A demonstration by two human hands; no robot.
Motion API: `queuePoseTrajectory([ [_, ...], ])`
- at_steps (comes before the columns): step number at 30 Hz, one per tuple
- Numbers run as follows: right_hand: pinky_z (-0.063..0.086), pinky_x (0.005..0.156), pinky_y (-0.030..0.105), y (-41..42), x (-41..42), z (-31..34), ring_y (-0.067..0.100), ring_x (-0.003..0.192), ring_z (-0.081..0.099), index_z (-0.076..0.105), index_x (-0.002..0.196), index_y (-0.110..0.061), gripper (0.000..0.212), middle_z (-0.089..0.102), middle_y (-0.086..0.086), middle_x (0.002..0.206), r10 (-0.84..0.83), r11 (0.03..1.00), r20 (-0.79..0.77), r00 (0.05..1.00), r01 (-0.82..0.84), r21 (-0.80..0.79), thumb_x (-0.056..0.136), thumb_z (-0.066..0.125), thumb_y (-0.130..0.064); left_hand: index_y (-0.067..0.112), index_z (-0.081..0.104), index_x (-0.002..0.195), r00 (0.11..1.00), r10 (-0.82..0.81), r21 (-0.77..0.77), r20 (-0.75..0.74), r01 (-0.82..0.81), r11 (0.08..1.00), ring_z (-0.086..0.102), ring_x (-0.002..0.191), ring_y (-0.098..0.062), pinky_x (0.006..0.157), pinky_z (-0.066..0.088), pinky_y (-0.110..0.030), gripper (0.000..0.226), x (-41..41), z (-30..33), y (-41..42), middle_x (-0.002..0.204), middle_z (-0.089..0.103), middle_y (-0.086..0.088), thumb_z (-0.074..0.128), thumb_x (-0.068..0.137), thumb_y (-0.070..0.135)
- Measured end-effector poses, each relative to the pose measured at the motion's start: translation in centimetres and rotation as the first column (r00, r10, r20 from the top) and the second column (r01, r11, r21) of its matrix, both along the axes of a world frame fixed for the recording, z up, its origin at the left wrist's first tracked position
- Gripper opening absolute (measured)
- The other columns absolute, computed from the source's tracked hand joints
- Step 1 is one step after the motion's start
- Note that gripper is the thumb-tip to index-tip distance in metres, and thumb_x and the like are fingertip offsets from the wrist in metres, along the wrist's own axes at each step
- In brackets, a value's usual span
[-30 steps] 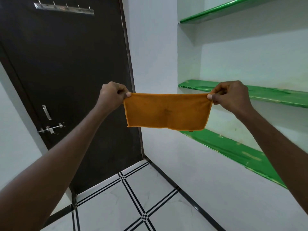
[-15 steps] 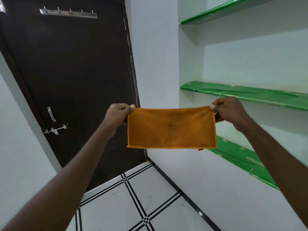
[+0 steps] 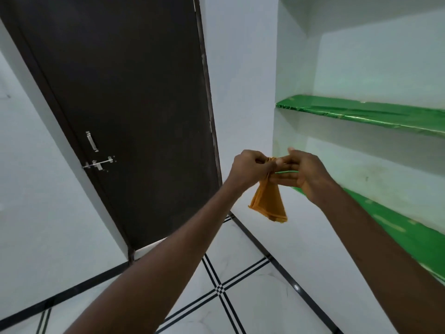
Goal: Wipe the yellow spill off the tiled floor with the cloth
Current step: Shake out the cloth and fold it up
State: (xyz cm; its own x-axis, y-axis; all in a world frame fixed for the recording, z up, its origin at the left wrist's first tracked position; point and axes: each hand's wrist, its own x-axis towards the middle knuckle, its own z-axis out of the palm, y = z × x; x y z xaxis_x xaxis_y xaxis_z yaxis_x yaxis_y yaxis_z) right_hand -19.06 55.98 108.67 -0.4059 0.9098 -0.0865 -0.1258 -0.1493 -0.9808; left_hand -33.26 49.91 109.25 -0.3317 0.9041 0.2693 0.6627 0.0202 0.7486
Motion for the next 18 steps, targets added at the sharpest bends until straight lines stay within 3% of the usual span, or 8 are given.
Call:
queuePoseTrajectory([
  [4,0.062,0.081,0.045,-0.4,2.6,1.0,0.041,0.095,0.075,0.069,0.111,0.006,0.057,0.076,0.025,0.103,0.157,0.988,-0.040,0.987,-0.157,0.008,0.108,0.038,-0.042,0.009,0.077,0.097,0.992,0.009,0.135,-0.123,0.008,0.991,0.071,0.078,-0.017,0.077,0.063,-0.039,0.017,-0.1,1.0,-0.9,0.084,0.073,-0.002,0.077,0.088,0.022],
  [6,0.062,0.083,0.043,-0.1,3.9,0.8,0.037,0.094,0.076,0.073,0.107,0.003,0.052,0.077,0.023,0.101,0.049,0.994,-0.019,0.999,-0.047,0.098,0.106,0.045,-0.040,0.011,0.076,0.103,0.992,-0.030,0.150,-0.120,0.048,0.988,0.072,0.084,-0.016,0.078,0.063,-0.035,0.016,0.1,2.7,-1.5,0.091,0.074,-0.001,0.073,0.091,0.022],
  [8,0.061,0.089,0.044,1.0,4.7,-0.7,0.035,0.097,0.075,0.074,0.102,0.000,0.045,0.077,0.019,0.099,-0.166,0.971,0.001,0.986,0.164,0.173,0.102,0.055,-0.040,0.014,0.074,0.107,0.989,-0.085,0.156,-0.122,0.104,0.982,0.070,0.088,-0.011,0.075,0.062,-0.022,0.017,0.6,5.1,-2.4,0.097,0.073,0.002,0.069,0.095,0.024],
  [10,0.056,0.097,0.047,1.5,4.9,-2.6,0.036,0.112,0.069,0.071,0.114,-0.001,0.055,0.074,0.018,0.115,-0.206,0.971,-0.013,0.978,0.206,0.120,0.099,0.058,-0.052,0.015,0.071,0.109,0.979,-0.115,0.189,-0.167,0.146,0.971,0.067,0.089,-0.008,0.068,0.058,-0.012,0.016,1.0,7.6,-3.3,0.100,0.071,0.004,0.066,0.097,0.025],
  [13,0.045,0.108,0.054,0.1,3.2,-4.8,0.042,0.132,0.057,0.052,0.140,-0.005,0.090,0.059,0.021,0.144,0.117,0.976,-0.214,0.970,-0.153,-0.158,0.090,0.042,-0.079,0.016,0.068,0.112,0.968,-0.072,0.239,-0.239,0.131,0.962,0.067,0.091,-0.012,0.068,0.059,-0.015,0.017,1.1,9.9,-4.1,0.106,0.069,0.002,0.061,0.100,0.026],
  [16,0.028,0.119,0.068,-2.5,1.0,-5.5,0.053,0.137,0.049,0.047,0.146,-0.015,0.094,0.056,0.026,0.146,0.328,0.808,-0.587,0.740,-0.542,-0.232,0.086,0.037,-0.087,0.015,0.066,0.118,0.971,0.060,0.162,-0.231,-0.022,0.986,0.064,0.102,-0.019,0.081,0.058,-0.029,0.023,-0.5,9.4,-4.0,0.115,0.066,-0.002,0.056,0.102,0.029],
  [18,0.028,0.119,0.070,-3.8,0.5,-4.9,0.052,0.134,0.052,0.049,0.147,-0.014,0.094,0.056,0.028,0.146,0.323,0.754,-0.649,0.689,-0.602,-0.264,0.086,0.040,-0.086,0.014,0.064,0.121,0.978,0.107,0.007,-0.181,-0.108,0.994,0.062,0.106,-0.022,0.076,0.055,-0.028,0.026,-2.2,7.7,-4.2,0.120,0.062,-0.004,0.056,0.102,0.030],
])
